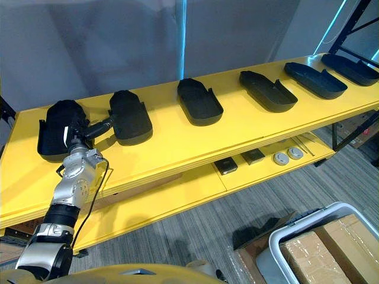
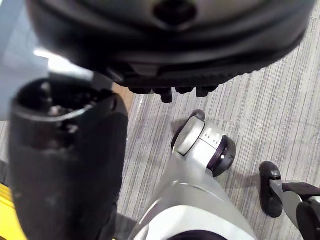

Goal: Walk over and take three plastic housings, then place them on the shelf

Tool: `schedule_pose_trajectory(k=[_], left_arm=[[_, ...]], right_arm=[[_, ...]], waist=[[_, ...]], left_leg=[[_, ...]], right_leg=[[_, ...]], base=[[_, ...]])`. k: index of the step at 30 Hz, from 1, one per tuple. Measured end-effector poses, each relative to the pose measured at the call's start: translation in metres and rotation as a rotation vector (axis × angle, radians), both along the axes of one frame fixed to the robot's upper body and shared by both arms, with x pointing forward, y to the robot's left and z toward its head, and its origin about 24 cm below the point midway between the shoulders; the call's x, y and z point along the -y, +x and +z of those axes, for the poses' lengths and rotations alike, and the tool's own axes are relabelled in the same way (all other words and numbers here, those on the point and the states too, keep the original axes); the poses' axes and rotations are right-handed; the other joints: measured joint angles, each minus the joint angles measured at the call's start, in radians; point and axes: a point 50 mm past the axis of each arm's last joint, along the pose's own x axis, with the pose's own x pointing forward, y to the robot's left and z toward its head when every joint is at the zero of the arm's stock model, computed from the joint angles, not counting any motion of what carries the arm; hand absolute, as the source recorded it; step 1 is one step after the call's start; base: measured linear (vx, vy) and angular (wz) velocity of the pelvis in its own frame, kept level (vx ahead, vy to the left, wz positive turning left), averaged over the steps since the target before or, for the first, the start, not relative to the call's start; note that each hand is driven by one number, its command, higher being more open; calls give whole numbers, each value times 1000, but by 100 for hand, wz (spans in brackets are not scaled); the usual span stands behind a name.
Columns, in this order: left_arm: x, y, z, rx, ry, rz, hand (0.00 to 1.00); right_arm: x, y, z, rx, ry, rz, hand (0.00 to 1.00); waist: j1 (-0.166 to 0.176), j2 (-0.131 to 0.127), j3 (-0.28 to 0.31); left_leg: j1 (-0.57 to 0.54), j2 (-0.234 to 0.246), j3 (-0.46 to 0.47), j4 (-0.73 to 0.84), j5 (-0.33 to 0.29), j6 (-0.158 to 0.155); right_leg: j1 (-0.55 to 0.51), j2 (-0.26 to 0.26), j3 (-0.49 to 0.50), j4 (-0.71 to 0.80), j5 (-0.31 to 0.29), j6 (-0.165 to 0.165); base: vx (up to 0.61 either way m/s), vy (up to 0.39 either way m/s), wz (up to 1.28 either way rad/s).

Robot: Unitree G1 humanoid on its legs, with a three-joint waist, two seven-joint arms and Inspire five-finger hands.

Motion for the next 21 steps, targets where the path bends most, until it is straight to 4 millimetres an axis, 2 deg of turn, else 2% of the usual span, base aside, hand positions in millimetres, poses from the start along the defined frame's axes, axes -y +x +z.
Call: schedule_pose_trajectory(k=[8,17,21], left_arm=[[-1,0,0,1,-2,9,100],[-1,0,0,3,-2,2,100],[6,2,16,80,-14,-31,100]], right_arm=[[0,0,0,0,0,0,100],[2,2,1,10,-7,2,100],[4,1,1,17,-14,-42,100]], waist=[[3,11,11],[4,12,12],[5,13,13]], left_leg=[[0,0,-3,0,0,0],[-2,0,-10,0,2,1],[-31,0,-20,0,11,8]], right_leg=[[1,0,-2,0,1,1],[3,0,-8,1,0,2],[-20,0,-7,16,4,8]], base=[[0,0,0],[0,0,0],[1,2,8]])
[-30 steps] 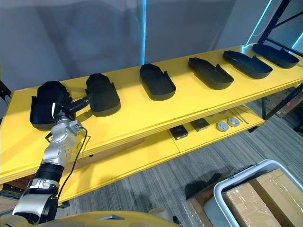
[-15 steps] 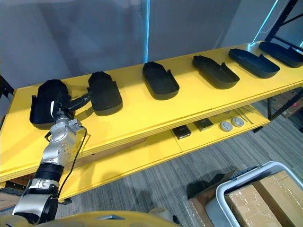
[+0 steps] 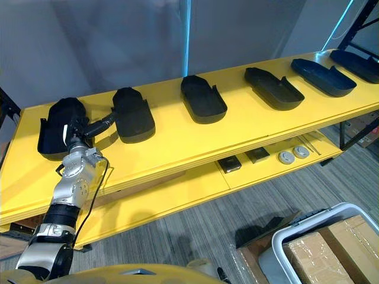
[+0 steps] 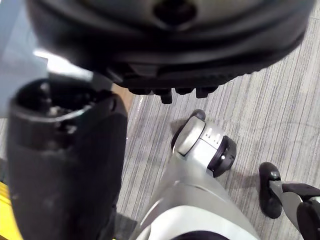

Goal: Walk over and take three plastic housings, then place them on the shelf

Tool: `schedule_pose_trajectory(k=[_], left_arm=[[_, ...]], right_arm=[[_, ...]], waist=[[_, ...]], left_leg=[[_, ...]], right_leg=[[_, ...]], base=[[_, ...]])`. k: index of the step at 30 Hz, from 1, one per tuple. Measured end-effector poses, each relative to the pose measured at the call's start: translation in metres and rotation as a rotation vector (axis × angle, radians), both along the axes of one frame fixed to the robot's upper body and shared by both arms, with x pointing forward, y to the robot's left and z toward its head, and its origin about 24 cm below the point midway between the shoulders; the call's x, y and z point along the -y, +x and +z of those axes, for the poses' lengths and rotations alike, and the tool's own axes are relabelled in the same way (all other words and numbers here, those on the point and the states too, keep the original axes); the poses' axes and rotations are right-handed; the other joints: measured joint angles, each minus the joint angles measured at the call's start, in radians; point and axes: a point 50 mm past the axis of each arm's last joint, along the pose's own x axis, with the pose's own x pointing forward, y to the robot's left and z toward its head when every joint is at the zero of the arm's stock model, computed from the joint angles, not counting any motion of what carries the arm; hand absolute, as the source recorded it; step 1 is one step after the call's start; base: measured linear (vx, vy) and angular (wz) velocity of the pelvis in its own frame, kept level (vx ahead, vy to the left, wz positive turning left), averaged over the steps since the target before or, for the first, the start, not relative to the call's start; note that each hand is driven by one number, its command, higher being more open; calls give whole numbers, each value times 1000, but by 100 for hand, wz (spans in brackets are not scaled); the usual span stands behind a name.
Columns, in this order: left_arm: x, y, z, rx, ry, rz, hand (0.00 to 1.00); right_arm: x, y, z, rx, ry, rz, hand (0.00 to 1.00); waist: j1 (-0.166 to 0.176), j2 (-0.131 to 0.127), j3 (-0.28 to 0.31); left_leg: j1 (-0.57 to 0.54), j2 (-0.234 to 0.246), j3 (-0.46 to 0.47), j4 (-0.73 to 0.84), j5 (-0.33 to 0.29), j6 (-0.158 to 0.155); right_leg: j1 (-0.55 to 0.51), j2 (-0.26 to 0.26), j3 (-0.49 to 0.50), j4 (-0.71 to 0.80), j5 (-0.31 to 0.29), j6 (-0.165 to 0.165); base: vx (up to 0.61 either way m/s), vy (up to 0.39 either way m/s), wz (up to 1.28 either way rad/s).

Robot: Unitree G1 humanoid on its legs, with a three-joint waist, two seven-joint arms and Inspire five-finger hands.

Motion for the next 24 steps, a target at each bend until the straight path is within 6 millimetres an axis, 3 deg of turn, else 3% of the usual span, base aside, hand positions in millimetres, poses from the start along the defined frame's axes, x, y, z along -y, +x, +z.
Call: schedule_pose_trajectory(k=[6,11,14,20,24], left_arm=[[18,-2,41,242,-5,-87,100],[42,-18,96,552,30,-220,100],[49,-31,118,682,67,-254,100],[54,-52,136,808,175,-219,100],[51,-73,124,802,251,-162,100]], right_arm=[[2,-3,0,10,-22,-19,100],[4,0,1,31,-39,9,100],[3,4,0,22,-44,34,100],[5,4,0,-20,-58,123,100],[5,6,-1,-69,-79,197,100]], waist=[[0,-1,-1],[1,16,-12],[8,26,-21],[28,23,-41],[51,13,-49]], left_leg=[[-1,0,-6,0,10,8],[-12,0,-10,0,14,12],[-18,-1,-15,0,22,17],[-41,-5,-64,0,40,29],[-54,-10,-92,0,46,32]], right_leg=[[-6,0,5,18,3,4],[-22,-1,7,31,6,9],[-31,-2,0,30,10,15],[-17,-4,-46,14,11,16],[-9,-7,-74,12,13,20]], base=[[-29,5,2],[-79,8,1],[-63,10,5],[-26,0,22],[12,4,23]])
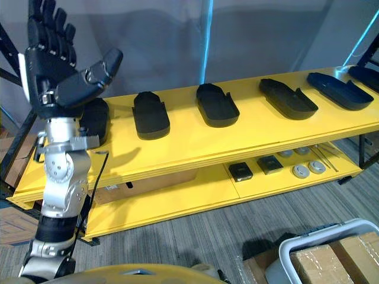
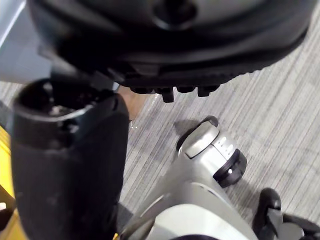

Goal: Walk over and take three plastic housings, then place them on the shelf

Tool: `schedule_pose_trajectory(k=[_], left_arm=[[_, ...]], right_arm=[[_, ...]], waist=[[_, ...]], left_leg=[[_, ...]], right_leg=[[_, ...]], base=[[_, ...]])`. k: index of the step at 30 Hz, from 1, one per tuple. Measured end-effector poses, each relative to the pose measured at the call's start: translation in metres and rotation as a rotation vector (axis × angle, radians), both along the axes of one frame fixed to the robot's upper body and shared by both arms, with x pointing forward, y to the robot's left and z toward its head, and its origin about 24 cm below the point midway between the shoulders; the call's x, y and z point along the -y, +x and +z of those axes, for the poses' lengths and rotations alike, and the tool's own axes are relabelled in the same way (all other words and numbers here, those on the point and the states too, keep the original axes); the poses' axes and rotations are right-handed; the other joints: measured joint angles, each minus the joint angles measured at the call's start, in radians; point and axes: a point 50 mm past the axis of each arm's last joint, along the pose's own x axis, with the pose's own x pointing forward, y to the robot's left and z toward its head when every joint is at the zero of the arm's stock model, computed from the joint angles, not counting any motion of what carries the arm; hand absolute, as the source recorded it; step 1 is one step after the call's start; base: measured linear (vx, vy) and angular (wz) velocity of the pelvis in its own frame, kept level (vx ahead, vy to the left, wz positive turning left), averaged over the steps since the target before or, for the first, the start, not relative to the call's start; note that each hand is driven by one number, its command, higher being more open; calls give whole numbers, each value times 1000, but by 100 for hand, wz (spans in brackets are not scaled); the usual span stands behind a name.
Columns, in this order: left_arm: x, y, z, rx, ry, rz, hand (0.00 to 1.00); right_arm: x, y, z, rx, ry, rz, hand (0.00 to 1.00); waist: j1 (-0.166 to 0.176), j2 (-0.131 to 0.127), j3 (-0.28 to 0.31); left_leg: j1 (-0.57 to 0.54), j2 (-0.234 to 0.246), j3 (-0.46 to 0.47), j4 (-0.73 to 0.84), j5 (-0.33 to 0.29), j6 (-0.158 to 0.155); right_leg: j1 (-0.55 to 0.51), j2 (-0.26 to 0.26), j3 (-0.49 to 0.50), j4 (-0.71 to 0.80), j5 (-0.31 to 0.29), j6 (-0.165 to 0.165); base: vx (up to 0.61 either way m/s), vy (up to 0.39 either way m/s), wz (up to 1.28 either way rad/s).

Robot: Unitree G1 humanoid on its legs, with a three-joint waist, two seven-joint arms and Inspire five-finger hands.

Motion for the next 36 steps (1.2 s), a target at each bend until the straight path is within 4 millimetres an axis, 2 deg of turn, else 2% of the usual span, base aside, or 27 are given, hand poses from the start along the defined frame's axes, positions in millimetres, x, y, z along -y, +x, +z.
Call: schedule_pose_trajectory(k=[2,4,6,9,12,14,16,20,22,24,26,27,29,32,36], left_arm=[[-4,-7,-15,-50,2,28,100],[-10,-18,-42,-170,19,65,100],[-11,-24,-56,-235,47,50,100],[-7,-33,-81,-365,106,-108,100],[-6,-39,-99,-452,154,-195,100],[-17,-42,-114,-518,80,-191,100],[-29,-47,-119,-529,-15,-214,100],[-46,-56,-132,-524,-156,-280,100],[-52,-65,-152,-584,-203,-304,100],[-60,-74,-172,-643,-277,-290,100],[-76,-87,-200,-700,-398,-207,100],[-79,-89,-204,-707,-418,-190,100],[-105,-113,-228,-718,-553,-26,100],[-120,-133,-243,-720,-651,97,100],[-124,-157,-263,-762,-744,222,100]], right_arm=[[1,2,0,-18,-17,16,100],[4,8,0,-38,-36,68,100],[4,16,-1,-33,-31,94,100],[5,29,-2,-27,-32,168,100],[8,48,-1,4,-38,218,100],[10,61,0,33,-41,237,100],[11,68,1,53,-44,249,100],[11,70,1,47,-33,248,100],[10,71,1,49,-25,250,100],[10,74,1,58,-15,240,100],[9,76,1,67,-2,237,100],[9,76,1,68,-1,237,100],[8,76,1,65,10,237,100],[8,74,1,55,15,232,100],[7,79,1,64,26,210,100]], waist=[[11,-4,0],[34,-7,-1],[38,-11,0],[66,-19,6],[77,-13,20],[85,-1,26],[87,3,34],[109,-1,44],[113,-5,50],[113,-9,53],[116,-14,58],[115,-15,59],[116,-22,80],[133,-24,91],[145,-22,103]], left_leg=[[-2,-5,-19,0,2,2],[-12,-9,-32,0,5,6],[-28,-11,-52,0,10,8],[-41,-15,-72,0,13,6],[-50,-22,-100,0,18,10],[-50,-26,-113,0,16,14],[-51,-28,-127,0,16,15],[-51,-33,-149,0,16,11],[-51,-40,-162,0,17,9],[-51,-41,-162,0,15,10],[-49,-41,-163,1,12,6],[-48,-41,-163,1,12,6],[-31,-41,-163,1,8,2],[-28,-42,-171,1,6,-1],[-13,-42,-175,0,1,-7]], right_leg=[[14,-3,-19,-5,1,1],[17,-6,-34,-17,0,0],[13,-7,-50,-17,0,-1],[13,-5,-71,-17,0,-1],[19,-7,-99,-18,-2,-4],[29,-9,-115,-20,-4,-5],[39,-8,-132,-25,-7,-8],[54,-8,-154,-31,-14,-11],[64,-11,-165,-32,-21,-11],[64,-12,-168,-33,-23,-12],[69,-11,-172,-34,-27,-12],[70,-11,-172,-34,-27,-12],[87,-11,-175,-35,-31,-6],[99,-11,-186,-38,-36,-6],[121,-11,-188,-49,-39,-6]], base=[[16,6,29],[3,14,21],[-6,8,25],[-6,5,23],[-6,6,28],[-10,9,18],[16,-3,17],[44,-17,18],[71,-23,18],[58,-21,4],[51,-30,1],[58,-42,-1],[62,-50,0],[39,-43,8],[8,-14,3]])
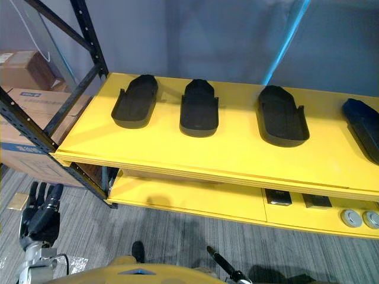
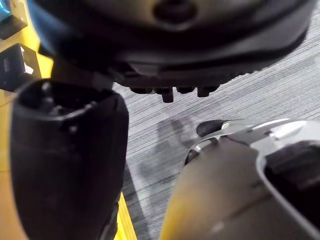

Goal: Walk over and take three plastic housings, then place them on the shelf

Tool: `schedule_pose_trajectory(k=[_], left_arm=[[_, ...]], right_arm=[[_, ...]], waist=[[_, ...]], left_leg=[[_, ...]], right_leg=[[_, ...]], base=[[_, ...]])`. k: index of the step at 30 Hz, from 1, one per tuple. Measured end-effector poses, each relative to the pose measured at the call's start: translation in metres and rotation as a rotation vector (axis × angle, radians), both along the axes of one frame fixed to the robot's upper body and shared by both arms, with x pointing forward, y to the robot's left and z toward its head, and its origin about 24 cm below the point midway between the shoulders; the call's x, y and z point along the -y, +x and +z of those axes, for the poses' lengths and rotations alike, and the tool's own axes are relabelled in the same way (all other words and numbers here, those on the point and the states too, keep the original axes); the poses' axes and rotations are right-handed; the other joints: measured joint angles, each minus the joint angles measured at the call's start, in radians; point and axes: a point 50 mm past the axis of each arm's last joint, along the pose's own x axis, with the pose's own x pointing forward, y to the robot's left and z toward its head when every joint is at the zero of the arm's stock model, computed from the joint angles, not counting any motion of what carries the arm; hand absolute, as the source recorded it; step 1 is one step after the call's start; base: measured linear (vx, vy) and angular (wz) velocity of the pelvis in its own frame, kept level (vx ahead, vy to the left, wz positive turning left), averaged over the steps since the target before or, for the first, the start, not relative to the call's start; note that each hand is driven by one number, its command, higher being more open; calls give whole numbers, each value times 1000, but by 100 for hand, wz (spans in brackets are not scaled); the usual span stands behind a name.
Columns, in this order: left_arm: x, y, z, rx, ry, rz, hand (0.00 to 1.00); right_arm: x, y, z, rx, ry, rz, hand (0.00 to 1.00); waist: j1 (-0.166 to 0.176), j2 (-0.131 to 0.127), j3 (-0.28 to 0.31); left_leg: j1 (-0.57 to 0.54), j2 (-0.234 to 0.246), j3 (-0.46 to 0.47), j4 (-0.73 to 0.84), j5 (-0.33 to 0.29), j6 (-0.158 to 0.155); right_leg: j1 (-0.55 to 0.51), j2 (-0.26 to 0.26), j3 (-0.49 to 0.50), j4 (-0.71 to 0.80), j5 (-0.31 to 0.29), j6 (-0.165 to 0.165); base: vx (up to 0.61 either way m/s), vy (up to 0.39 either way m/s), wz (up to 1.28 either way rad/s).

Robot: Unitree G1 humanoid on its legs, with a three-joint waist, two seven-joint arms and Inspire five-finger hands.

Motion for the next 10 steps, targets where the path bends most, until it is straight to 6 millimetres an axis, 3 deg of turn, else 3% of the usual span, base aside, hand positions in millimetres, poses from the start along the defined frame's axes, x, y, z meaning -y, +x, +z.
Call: schedule_pose_trajectory(k=[5,8,10], left_arm=[[17,-39,-41,-253,-166,107,100],[42,-74,-76,-517,-380,166,100],[56,-86,-85,-603,-457,183,100]], right_arm=[[-2,5,1,25,15,-46,100],[-3,3,0,15,34,-79,100],[-4,2,0,13,40,-97,100]], waist=[[-3,3,0],[-7,0,1],[-5,-4,4]], left_leg=[[16,1,1,0,-6,-6],[16,3,2,0,-10,-9],[16,2,5,0,-11,-9]], right_leg=[[11,-2,-3,5,-15,5],[10,-2,-2,8,-19,9],[10,-2,1,9,-19,10]], base=[[-4,-13,-1],[8,-13,0],[18,-16,-1]])
